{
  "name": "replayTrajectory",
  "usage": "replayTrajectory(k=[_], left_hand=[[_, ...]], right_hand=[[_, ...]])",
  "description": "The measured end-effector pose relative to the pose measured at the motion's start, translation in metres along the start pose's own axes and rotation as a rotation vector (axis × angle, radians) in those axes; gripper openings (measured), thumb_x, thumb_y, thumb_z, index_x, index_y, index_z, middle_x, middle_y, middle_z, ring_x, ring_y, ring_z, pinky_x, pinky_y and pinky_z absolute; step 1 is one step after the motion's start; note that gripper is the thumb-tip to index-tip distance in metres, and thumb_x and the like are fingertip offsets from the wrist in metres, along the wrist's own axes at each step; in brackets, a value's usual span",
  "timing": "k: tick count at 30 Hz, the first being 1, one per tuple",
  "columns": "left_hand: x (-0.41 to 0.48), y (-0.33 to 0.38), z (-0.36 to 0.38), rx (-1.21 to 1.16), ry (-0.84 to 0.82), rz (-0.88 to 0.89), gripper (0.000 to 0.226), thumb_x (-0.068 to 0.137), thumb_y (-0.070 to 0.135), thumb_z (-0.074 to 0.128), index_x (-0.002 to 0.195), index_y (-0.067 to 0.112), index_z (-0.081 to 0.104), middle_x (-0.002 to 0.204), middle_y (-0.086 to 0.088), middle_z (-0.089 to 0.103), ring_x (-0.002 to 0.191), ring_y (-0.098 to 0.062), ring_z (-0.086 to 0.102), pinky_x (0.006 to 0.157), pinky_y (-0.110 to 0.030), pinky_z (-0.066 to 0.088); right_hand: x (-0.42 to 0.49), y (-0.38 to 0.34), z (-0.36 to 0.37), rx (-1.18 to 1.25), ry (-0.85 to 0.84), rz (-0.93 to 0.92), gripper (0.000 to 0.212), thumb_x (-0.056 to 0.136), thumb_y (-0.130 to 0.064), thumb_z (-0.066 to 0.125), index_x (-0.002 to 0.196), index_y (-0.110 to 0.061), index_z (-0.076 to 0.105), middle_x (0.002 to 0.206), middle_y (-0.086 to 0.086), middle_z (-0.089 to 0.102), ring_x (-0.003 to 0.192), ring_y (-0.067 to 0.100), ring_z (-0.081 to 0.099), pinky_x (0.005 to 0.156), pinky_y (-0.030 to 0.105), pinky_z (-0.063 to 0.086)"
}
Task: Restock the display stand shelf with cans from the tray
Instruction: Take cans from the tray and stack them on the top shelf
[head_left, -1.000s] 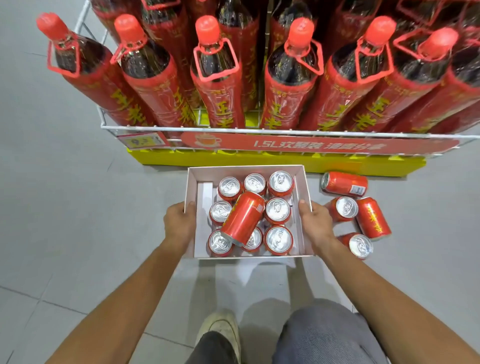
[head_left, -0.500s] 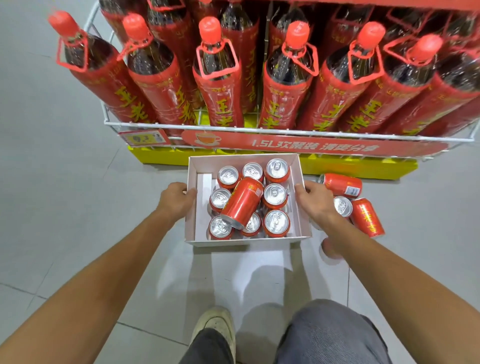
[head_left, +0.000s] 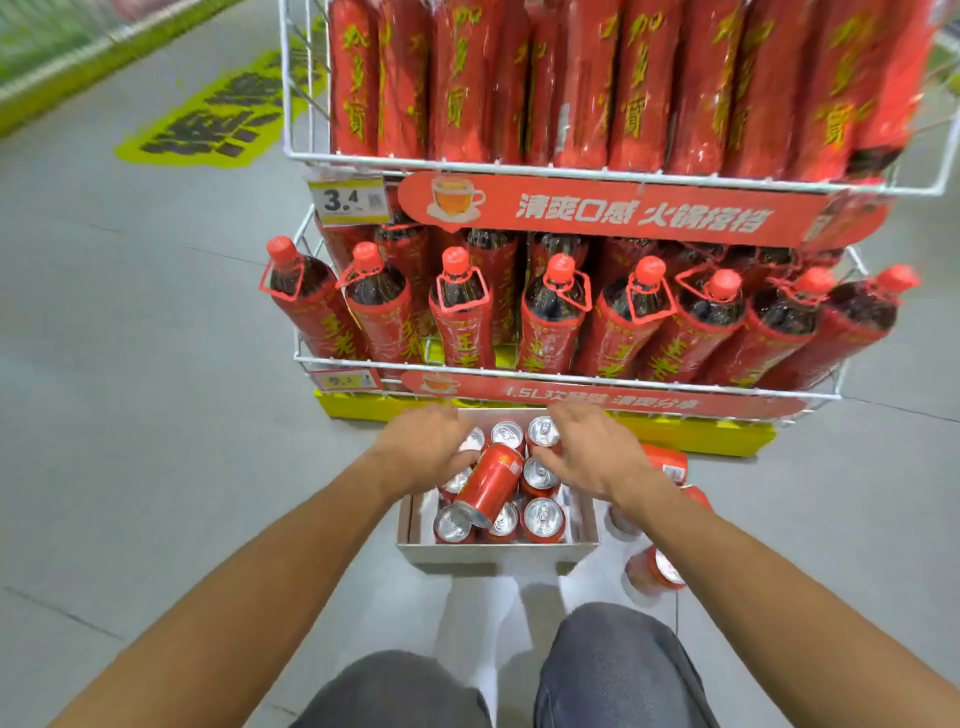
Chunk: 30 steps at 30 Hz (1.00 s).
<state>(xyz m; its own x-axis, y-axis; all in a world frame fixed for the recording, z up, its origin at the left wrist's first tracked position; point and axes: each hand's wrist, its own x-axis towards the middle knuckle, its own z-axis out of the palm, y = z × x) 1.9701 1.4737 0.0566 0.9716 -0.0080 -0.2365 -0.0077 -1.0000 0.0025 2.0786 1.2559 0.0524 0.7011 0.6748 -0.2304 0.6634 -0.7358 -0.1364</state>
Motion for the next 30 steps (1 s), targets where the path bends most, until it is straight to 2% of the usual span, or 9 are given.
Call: replayTrajectory(k=[3,5,11,13,15,19,23,26,30], left_hand=[[0.002,0.013,0.011,0.022,-0.020,0.031,0.050,0.100,0.053,0.042,0.136,0.019,0.051,0.125,-0.010,0.063,0.116,-0.032,0.060,0.091,-0.043,0.049],[0.006,0.016,0.020,0.029,-0.037,0.031,0.049,0.100,0.053,0.042,0.134,0.019,0.051,0.124,-0.011,0.062,0.115,-0.032,0.060,0.090,-0.043,0.049],[0.017,0.026,0.050,-0.153,-0.046,-0.042,0.050,0.098,0.053,0.048,0.134,0.018,0.053,0.126,-0.010,0.063,0.116,-0.032,0.061,0.090,-0.044,0.052],[0.026,0.030,0.060,-0.249,-0.048,-0.077,0.052,0.094,0.057,0.051,0.128,0.018,0.055,0.123,-0.009,0.065,0.114,-0.031,0.062,0.087,-0.043,0.053],[0.037,0.034,0.073,-0.344,-0.047,-0.131,0.053,0.088,0.058,0.058,0.123,0.018,0.057,0.118,-0.009,0.067,0.109,-0.031,0.064,0.084,-0.042,0.053],[0.057,0.045,0.096,-0.506,-0.022,-0.284,0.060,0.081,0.052,0.074,0.125,0.014,0.056,0.121,-0.010,0.067,0.110,-0.033,0.064,0.088,-0.040,0.050],[0.067,0.047,0.104,-0.689,0.043,-0.380,0.061,0.076,0.046,0.080,0.124,0.016,0.057,0.120,-0.008,0.067,0.111,-0.031,0.063,0.093,-0.041,0.051],[0.061,0.045,0.104,-0.824,0.084,-0.439,0.069,0.067,0.039,0.083,0.128,0.019,0.057,0.122,-0.005,0.067,0.111,-0.028,0.064,0.096,-0.046,0.053],[0.050,0.035,0.093,-0.962,0.153,-0.458,0.077,0.055,0.037,0.083,0.126,0.021,0.059,0.116,-0.002,0.068,0.102,-0.021,0.066,0.091,-0.042,0.057]], right_hand=[[-0.002,-0.006,0.013,-0.042,-0.005,-0.017,0.058,0.098,-0.057,0.049,0.136,-0.013,0.052,0.136,0.009,0.060,0.128,0.031,0.054,0.095,0.042,0.052],[-0.005,-0.005,0.023,-0.046,-0.024,0.004,0.056,0.099,-0.055,0.048,0.134,-0.011,0.053,0.132,0.011,0.061,0.125,0.032,0.055,0.092,0.041,0.051],[-0.007,-0.002,0.052,-0.015,-0.085,0.084,0.055,0.100,-0.053,0.050,0.132,-0.008,0.054,0.123,0.015,0.064,0.120,0.032,0.058,0.089,0.043,0.052],[-0.003,-0.002,0.064,-0.004,-0.095,0.101,0.055,0.099,-0.054,0.050,0.129,-0.009,0.055,0.121,0.014,0.066,0.116,0.032,0.060,0.087,0.042,0.053],[0.003,-0.003,0.076,0.019,-0.094,0.127,0.055,0.098,-0.055,0.050,0.127,-0.010,0.057,0.120,0.014,0.066,0.114,0.032,0.062,0.088,0.041,0.053],[0.019,-0.005,0.096,0.072,-0.050,0.194,0.052,0.096,-0.052,0.060,0.122,-0.008,0.060,0.118,0.014,0.067,0.111,0.032,0.064,0.090,0.040,0.052],[0.029,-0.012,0.105,0.144,-0.001,0.281,0.044,0.087,-0.042,0.073,0.109,-0.005,0.063,0.108,0.016,0.071,0.099,0.036,0.068,0.076,0.038,0.051],[0.029,-0.012,0.105,0.199,0.005,0.314,0.037,0.083,-0.040,0.077,0.092,-0.010,0.057,0.097,0.016,0.069,0.090,0.036,0.068,0.067,0.035,0.046],[0.026,0.000,0.084,0.283,0.052,0.305,0.045,0.078,-0.046,0.078,0.082,-0.008,0.054,0.074,0.008,0.057,0.071,0.031,0.061,0.054,0.033,0.038]])
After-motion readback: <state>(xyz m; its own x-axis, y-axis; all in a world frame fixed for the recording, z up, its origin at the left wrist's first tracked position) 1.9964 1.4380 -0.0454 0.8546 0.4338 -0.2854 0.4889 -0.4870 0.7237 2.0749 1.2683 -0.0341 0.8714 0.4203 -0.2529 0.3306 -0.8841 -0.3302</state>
